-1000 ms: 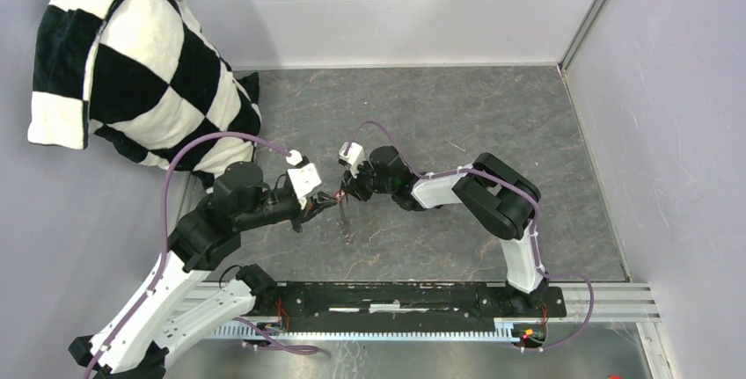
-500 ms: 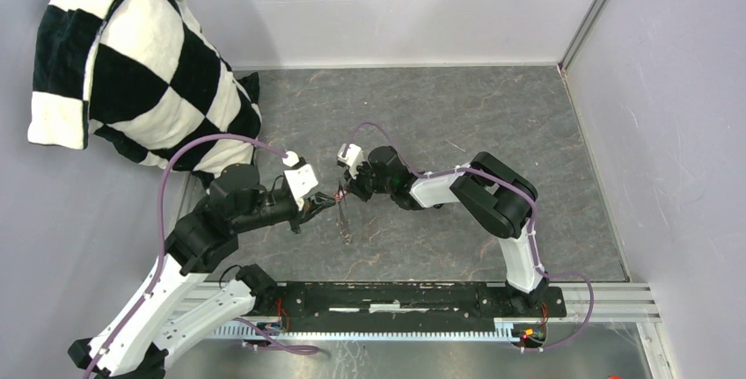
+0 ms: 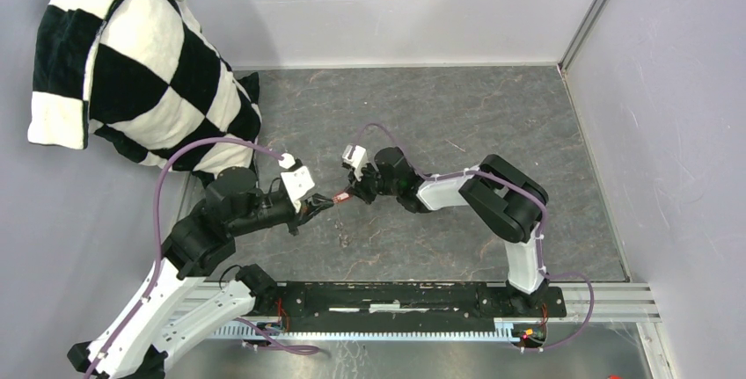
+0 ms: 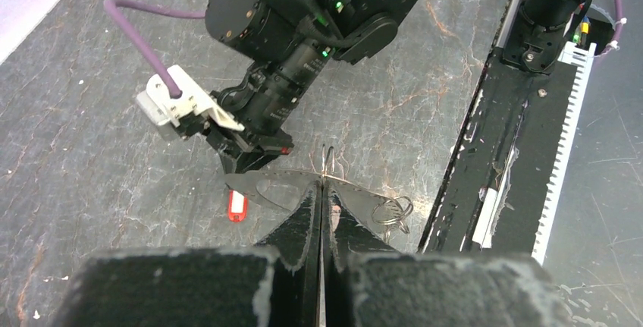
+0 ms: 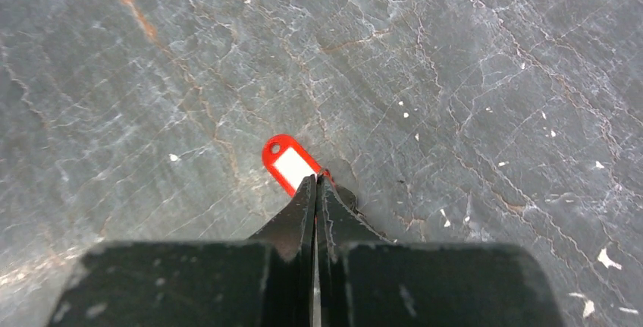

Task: Put the keys on the keyring

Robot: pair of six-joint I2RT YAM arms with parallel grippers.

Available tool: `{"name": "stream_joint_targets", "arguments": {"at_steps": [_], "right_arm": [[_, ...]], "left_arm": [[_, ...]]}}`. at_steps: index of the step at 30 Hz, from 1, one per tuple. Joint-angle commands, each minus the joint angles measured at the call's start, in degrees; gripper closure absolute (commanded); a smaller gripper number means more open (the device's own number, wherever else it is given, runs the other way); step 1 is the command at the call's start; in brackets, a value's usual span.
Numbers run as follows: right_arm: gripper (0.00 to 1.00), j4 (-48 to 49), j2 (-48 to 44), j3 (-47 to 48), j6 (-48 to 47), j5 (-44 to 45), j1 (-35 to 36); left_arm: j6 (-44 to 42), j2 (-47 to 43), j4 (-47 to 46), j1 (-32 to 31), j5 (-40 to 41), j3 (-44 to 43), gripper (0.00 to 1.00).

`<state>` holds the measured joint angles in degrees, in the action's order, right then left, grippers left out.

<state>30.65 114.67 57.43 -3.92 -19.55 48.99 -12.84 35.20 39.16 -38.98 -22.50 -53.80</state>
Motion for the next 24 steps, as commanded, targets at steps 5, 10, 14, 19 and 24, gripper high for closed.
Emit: {"name": "stream_joint_targets", "arguments": {"at_steps": [5, 10, 14, 19, 24], "right_arm": [[1.00, 7.07, -11.94, -8.23, 2.73, -2.99, -0.26], [1.00, 7.96, -19.50, -14.64, 3.22, -2.46, -0.26], [0.99, 7.09, -24.63, -17.50, 3.83, -1.41, -0.32], [0.85, 3.99, -25.36, -18.45, 3.84, 2.32, -0.26], [0.64, 6.41, -21.87, -19.02, 4.37, 3.41, 0.89]], "left_arm": [[2.11, -1.77, 0.30, -0.04, 3.35, 0.57, 0.98], [1.03, -2.54, 1.69, -0.04, 5.65, 1.01, 0.98], [1.10, -3.07, 1.93, -0.04, 6.65, 1.22, 0.98], [-1.43, -2.73, 1.42, -0.04, 9.42, 0.05, 0.98], [-6.63, -1.78, 1.36, -0.04, 14.00, -1.62, 0.98]]}}
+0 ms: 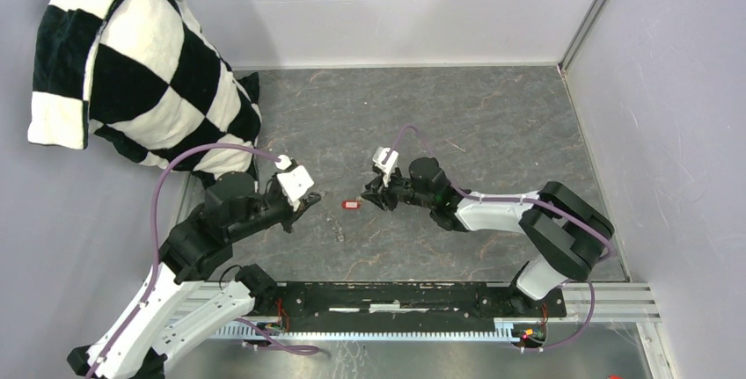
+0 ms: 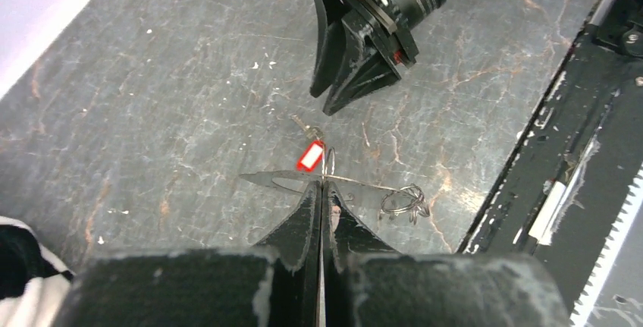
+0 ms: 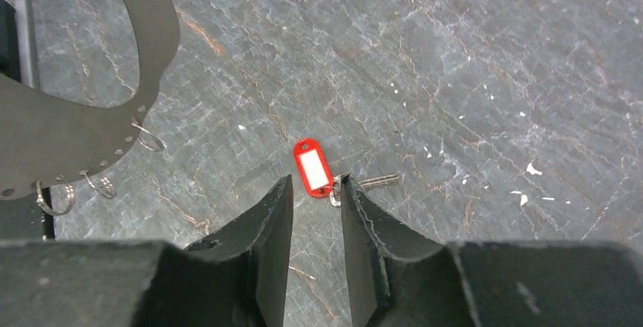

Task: Put the keys on the keyring

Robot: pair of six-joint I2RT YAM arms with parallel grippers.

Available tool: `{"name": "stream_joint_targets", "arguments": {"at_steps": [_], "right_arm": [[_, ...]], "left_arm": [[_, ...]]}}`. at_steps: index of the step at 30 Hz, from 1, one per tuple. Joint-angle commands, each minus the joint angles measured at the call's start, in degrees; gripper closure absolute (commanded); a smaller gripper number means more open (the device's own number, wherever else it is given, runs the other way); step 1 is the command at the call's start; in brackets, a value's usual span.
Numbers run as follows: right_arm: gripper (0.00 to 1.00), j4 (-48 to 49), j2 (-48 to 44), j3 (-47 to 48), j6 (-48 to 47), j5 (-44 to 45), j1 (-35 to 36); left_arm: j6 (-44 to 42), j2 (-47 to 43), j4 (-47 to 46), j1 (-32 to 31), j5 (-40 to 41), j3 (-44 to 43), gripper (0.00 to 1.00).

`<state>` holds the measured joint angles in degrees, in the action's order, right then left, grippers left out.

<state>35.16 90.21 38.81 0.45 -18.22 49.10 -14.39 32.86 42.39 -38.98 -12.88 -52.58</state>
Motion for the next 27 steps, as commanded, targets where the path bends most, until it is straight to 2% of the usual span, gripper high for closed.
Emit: {"name": "stream_joint_targets", "arguments": {"at_steps": [1, 7, 11, 27], "right_arm": [[0.64, 1.88, 3.92, 0.24, 0.00, 2.18, 0.99], [0.62, 3.42, 10.99, 4.57, 0.04, 2.03, 1.08], [0.65, 4.45, 14.64, 6.51, 0.32, 0.32, 1.10], [0.80, 3.47, 18.58, 7.34, -0.01, 0.18, 1.15]], "left_arm": [[-5.82, 0.73, -1.74, -0.04, 4.97, -2.88, 0.98], [-6.79, 1.43, -0.43, -0.04, 6.04, -1.82, 0.98], [-7.18, 1.62, 0.01, -0.04, 6.45, -1.41, 0.98], [-6.28, 1.94, -0.03, -0.04, 5.12, -1.56, 0.98]]}}
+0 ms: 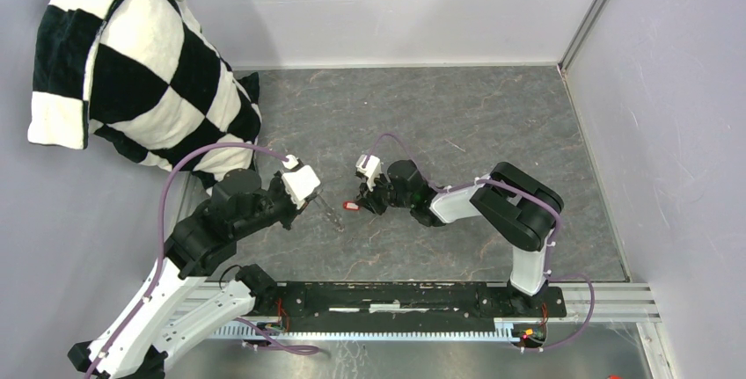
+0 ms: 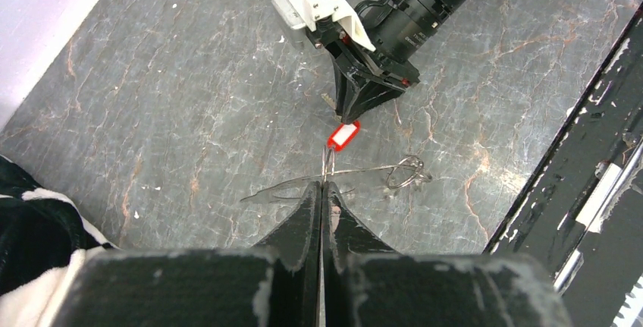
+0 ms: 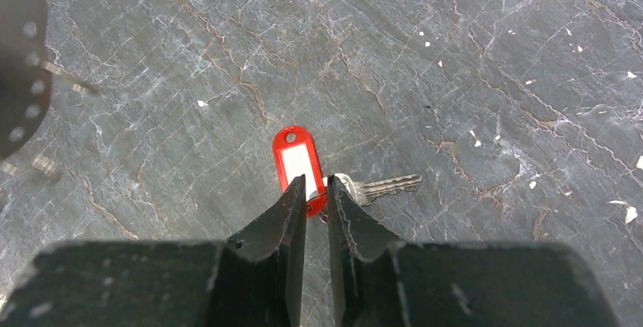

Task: Put the keys on the keyring

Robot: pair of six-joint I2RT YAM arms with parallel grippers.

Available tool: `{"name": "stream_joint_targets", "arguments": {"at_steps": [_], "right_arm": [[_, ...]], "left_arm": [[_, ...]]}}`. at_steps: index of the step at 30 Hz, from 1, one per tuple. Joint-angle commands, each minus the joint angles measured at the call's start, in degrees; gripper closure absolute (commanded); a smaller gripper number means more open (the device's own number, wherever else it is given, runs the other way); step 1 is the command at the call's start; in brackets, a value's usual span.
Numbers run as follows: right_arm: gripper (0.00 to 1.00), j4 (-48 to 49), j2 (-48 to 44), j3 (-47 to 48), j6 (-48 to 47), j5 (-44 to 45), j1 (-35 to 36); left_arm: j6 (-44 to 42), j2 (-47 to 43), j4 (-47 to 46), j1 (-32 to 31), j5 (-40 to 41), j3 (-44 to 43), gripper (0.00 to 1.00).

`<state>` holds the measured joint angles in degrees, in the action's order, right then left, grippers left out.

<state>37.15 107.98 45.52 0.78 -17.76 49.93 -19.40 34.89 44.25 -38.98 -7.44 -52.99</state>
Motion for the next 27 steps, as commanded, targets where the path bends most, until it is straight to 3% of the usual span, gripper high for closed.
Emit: {"name": "stream_joint_targets", "arguments": {"at_steps": [1, 4, 8, 20, 23, 27], "right_arm": [[0.80, 1.30, 0.88, 0.63, -0.30, -0.53, 0.25], [0.79, 0.42, 0.68, 0.56, -0.28, -0.08, 0.41], [0.69, -0.67, -1.30, -0.07, -0.33, 1.61, 0.53], [0.63, -3.72, -9.27, -0.69, 0.77, -0.26, -0.89], [0.53, -4.15, -11.30, -2.03, 1.38, 1.20, -0.89], [0.31, -0.35, -18.77, -7.18, 3.70, 5.77, -0.89]], "left_arm": [[-1.19, -0.09, -1.82, -0.04, -0.45, -1.15, 0.98], [-1.08, -0.16, -1.71, -0.06, -0.69, -1.15, 0.98], [-1.00, -0.32, -1.70, -0.04, -0.47, -1.09, 0.98], [-0.77, -0.75, -0.96, -0.04, 0.12, -1.91, 0.98], [-0.60, -0.33, -0.92, -0.04, 1.03, -2.47, 0.98], [-0.76, 0.42, -0.29, -0.04, 2.41, -3.70, 0.98]]}}
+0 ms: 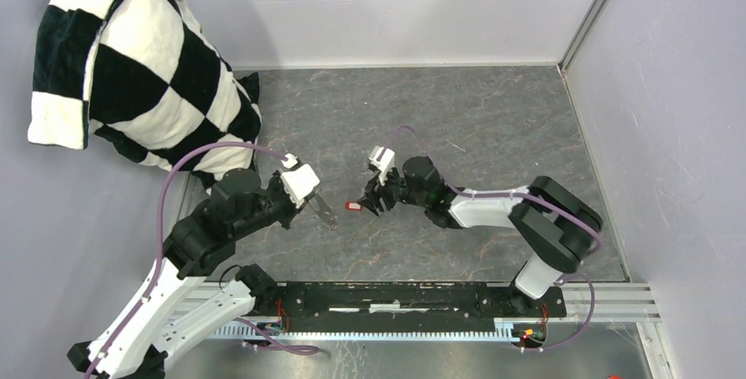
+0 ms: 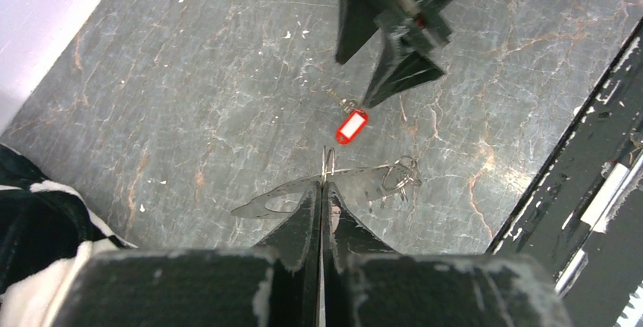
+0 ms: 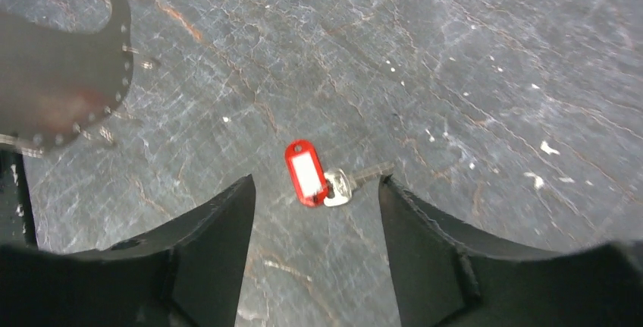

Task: Put the keys on the keyring

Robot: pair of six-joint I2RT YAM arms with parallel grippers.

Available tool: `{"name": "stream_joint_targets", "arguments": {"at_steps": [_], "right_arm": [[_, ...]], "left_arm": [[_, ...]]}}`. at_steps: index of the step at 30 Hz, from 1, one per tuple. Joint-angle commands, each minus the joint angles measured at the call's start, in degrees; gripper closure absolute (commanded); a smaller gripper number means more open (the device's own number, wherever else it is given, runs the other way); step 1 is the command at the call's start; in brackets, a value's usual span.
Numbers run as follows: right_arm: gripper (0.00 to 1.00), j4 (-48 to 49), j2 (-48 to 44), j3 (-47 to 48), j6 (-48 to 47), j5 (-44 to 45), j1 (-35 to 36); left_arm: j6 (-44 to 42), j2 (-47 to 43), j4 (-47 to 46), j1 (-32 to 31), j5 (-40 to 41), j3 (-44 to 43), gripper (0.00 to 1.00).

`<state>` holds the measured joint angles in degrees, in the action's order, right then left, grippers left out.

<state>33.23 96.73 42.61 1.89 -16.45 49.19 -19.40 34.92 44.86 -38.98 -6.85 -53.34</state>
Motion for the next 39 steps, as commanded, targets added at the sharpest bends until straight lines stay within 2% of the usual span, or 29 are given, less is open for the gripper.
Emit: {"name": "stream_joint_targets", "arguments": {"at_steps": [1, 2, 3, 5, 6, 10, 12, 13, 14, 18, 26, 31, 39], "right_arm": [[0.19, 4.48, -8.92, -5.58, 5.54, 7.61, -0.13], [0.03, 2.04, -8.67, -4.93, 6.88, 8.05, -0.29], [0.02, -1.07, -6.60, -3.23, 6.39, 7.23, -0.33], [0.02, -5.68, -1.58, 1.00, 5.38, 0.17, -1.27], [0.02, -5.96, -1.07, 0.90, 5.06, 0.06, -1.54], [0.02, 6.00, -8.80, -9.93, 4.03, 16.61, 1.28], [0.02, 2.65, -4.05, -7.20, 5.10, 15.72, 1.26], [0.04, -0.99, -0.71, -3.85, 4.11, 13.50, 1.30], [0.13, -1.82, 1.08, -2.54, 3.59, 12.17, 1.55], [0.35, 5.55, 0.98, -5.02, 6.02, 14.40, 2.23], [0.48, 5.21, 4.88, 0.94, 7.40, 18.76, 5.83], [0.54, 1.73, 7.76, 4.29, 7.77, 23.82, 7.49], [0.59, -0.80, 10.01, 5.73, 8.58, 26.28, 8.46]], "left_arm": [[-0.91, 0.49, -0.61, -0.04, 1.86, -3.57, 0.98], [-1.11, 0.62, -0.32, -0.04, 1.78, -3.79, 0.98], [-1.21, 0.85, -0.09, -0.04, 1.63, -3.86, 0.98], [-1.33, 1.33, -0.02, -0.04, 1.42, -3.79, 0.98], [-1.24, 1.61, 0.08, -0.04, 1.27, -3.83, 0.98], [-0.83, 2.68, 0.92, -0.04, 1.03, -4.62, 0.98], [-0.88, 3.15, 1.06, -0.04, 0.65, -4.88, 0.98], [-0.88, 3.34, 0.98, -0.04, 0.61, -4.92, 0.98], [-0.79, 3.52, 0.74, -0.09, 0.51, -4.91, 0.98], [0.23, 3.75, 0.23, -0.04, 0.51, -4.49, 0.98], [0.96, 4.02, -0.43, -0.04, 0.43, -4.43, 0.98], [1.01, 3.67, -0.43, -0.04, 0.49, -4.31, 0.98], [1.36, 3.15, -0.31, -0.04, 0.52, -4.57, 0.98]]}}
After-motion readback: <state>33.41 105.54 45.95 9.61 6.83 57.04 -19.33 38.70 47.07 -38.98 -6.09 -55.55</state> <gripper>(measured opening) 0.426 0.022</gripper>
